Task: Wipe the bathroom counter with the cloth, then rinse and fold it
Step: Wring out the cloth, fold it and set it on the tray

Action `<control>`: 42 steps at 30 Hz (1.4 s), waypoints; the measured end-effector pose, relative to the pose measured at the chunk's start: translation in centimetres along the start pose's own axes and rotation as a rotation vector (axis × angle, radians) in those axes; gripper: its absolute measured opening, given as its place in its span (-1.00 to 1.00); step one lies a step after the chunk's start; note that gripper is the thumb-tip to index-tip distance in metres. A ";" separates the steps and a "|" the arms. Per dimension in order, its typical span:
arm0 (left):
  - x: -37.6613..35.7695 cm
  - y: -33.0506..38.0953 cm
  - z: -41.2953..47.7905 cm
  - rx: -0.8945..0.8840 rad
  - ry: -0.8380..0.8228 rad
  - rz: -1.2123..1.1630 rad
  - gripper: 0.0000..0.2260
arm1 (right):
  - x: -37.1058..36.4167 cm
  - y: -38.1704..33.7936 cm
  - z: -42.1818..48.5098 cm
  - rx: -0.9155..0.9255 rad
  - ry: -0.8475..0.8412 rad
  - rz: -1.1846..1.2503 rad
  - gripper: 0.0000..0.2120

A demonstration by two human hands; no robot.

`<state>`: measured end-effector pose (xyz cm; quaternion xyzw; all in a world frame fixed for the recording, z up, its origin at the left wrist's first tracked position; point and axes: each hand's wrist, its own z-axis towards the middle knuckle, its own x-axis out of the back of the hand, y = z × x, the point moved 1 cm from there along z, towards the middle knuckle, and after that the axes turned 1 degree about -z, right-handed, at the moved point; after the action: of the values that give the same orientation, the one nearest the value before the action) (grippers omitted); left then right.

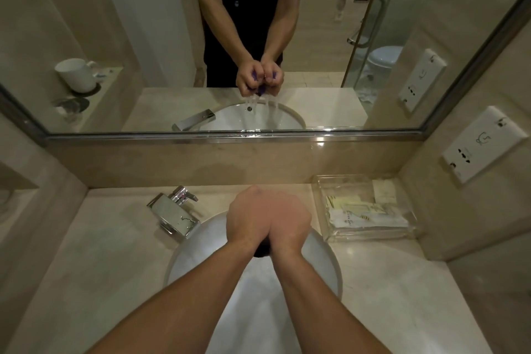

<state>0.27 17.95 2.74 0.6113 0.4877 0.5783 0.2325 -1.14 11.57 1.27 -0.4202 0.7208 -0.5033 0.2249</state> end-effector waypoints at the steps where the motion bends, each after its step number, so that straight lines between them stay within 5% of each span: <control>1: 0.0 -0.2 0.1 0.010 0.005 0.020 -0.78 | 0.0 0.2 0.0 -0.010 -0.004 -0.010 -0.67; 5: -0.1 -0.6 0.2 0.060 -0.122 0.034 -0.77 | 0.1 0.7 0.2 -0.092 -0.017 0.003 -0.71; 9: 2.2 -0.5 1.3 0.257 -0.427 -0.397 -0.63 | 1.0 -0.4 1.3 -0.198 -0.005 0.215 -0.71; 14: 3.9 -3.9 1.7 0.556 -0.492 -0.773 -0.41 | 0.8 -1.7 1.0 -0.386 -0.195 0.556 -0.81; 19: 3.4 -0.5 -0.8 0.549 -0.605 -1.088 -0.48 | 0.6 -2.8 -0.7 -0.155 -0.176 0.260 -0.72; 23: 4.3 1.2 -0.7 0.478 -0.597 -1.039 -0.52 | 2.1 -4.4 -1.9 0.248 -0.015 -0.083 -0.68; 26: 3.8 2.4 -1.0 0.327 -0.523 -0.854 -0.69 | 1.9 -5.9 -3.9 0.270 -0.160 -0.011 -0.72; 30: 3.7 4.2 -1.8 0.133 -0.425 -0.679 -0.74 | 1.8 -6.2 -4.8 0.402 -0.024 -0.112 -0.66; 35: 3.5 4.7 -2.2 0.184 -0.298 -0.701 -0.50 | 1.2 -6.0 -4.9 0.414 0.082 -0.113 -0.69; 42: 3.4 2.5 -1.4 0.161 -0.066 -0.500 -0.76 | 0.5 -4.0 -4.2 0.265 0.050 -0.148 -0.72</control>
<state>-0.72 19.40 6.82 0.5069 0.6603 0.4420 0.3343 -3.03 12.79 6.66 -0.4261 0.6204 -0.6197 0.2226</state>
